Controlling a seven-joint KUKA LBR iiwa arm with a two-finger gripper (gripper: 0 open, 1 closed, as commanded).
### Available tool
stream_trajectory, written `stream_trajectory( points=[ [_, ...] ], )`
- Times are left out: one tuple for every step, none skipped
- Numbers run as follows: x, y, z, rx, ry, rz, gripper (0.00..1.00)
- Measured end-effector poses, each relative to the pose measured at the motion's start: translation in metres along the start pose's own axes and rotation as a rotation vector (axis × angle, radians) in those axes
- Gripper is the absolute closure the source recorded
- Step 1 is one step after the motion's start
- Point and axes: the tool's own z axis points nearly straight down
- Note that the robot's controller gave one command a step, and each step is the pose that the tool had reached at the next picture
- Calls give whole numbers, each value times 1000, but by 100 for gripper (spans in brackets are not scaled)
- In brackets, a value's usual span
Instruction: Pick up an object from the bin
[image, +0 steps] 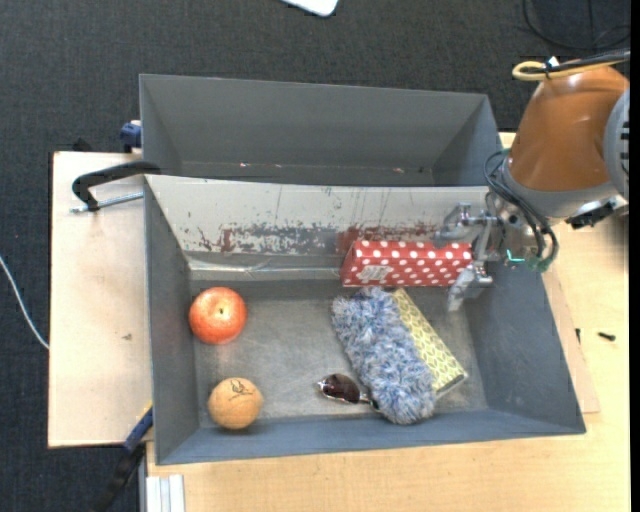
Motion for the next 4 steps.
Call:
stream_trajectory(
  points=[
    [-2,0,-5,1,-8,-1,0],
    [-2,4,42,1,-19,29,0],
    [-3,3,42,3,-18,35,100],
    [-3,3,42,3,-18,35,100]
  ],
)
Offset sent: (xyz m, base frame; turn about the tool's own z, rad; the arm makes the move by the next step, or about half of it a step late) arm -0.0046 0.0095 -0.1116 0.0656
